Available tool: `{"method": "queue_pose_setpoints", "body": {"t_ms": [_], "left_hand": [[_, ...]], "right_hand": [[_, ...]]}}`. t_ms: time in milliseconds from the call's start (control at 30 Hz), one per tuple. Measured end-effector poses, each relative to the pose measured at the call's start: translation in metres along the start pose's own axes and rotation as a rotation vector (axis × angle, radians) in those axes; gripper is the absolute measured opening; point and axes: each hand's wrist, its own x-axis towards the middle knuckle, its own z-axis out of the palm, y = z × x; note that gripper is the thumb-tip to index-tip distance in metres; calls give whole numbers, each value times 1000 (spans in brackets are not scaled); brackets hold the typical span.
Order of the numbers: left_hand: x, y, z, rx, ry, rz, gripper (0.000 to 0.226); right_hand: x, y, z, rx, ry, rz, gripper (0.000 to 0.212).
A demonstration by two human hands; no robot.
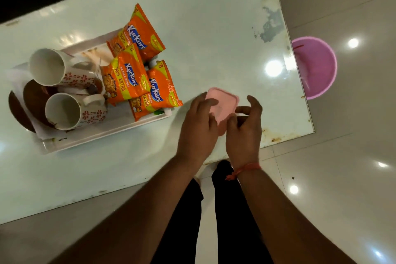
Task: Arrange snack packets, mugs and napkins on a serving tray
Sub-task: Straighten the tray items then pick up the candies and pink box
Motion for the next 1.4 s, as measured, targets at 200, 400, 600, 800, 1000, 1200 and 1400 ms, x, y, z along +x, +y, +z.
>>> {"method": "queue_pose_setpoints", "body": {"t_ms": [200,400,600,800,1000,1200,1400], "left_hand": [[44,25,-7,-203,75,-139,49],[98,24,-20,-154,83,-233,53],[98,24,-26,18,15,-213,54],[86,31,-49,98,164,-99,52],[62,7,-95,201,214,79,50],[33,-62,-178,417,192,187,52],[10,-132,-261,675,170,118,59]], "right_hand": [[65,-51,9,-80,-81,-189,36],[104,-78,36,-131,-146,-291,40],[104,-74,37,-129,-172,-316,40],[98,-78,24,-223,-80,-406,47],[60,-99,38,-324,-131,-558,44],[15,-125,82,-468,-172,-688,48],[-31,-150,148,-708,-172,-837,55]]}}
